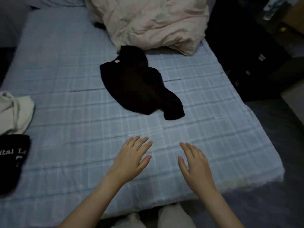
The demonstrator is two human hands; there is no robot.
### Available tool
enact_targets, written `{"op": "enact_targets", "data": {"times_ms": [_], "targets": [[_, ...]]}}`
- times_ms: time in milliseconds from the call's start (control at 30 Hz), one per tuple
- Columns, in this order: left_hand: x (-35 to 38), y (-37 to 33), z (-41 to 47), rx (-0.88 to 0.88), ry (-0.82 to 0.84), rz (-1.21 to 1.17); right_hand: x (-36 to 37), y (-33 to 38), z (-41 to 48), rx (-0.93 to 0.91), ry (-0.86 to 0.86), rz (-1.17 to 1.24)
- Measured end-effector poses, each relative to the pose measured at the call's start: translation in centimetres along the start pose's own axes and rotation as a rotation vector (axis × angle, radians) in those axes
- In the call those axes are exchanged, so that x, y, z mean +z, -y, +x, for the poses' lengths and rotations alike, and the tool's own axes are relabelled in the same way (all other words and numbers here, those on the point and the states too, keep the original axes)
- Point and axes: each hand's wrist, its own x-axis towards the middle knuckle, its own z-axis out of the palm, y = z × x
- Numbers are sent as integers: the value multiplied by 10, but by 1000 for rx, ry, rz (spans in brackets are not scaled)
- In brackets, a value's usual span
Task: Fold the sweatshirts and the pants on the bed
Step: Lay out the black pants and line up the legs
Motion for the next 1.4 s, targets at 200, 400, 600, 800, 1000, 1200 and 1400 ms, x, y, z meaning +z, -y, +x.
{"op": "enact_targets", "data": {"times_ms": [200,400,600,800,1000,1200,1400], "targets": [[40,-10,70,-267,-28,-55,-13,-67,104,-163,136,2],[72,42,164,-431,-52,-94,20,-98,230,-249,162,-10],[127,130,263,-519,-101,-41,111,-116,355,-317,150,-74],[215,208,331,-589,-85,60,222,-160,433,-259,168,-231],[288,238,351,-539,-143,172,285,-194,450,-323,-81,-225],[278,237,351,-541,-141,139,284,-194,448,-373,-132,-142],[215,217,326,-593,-112,-163,245,-177,428,-280,-99,138]]}}
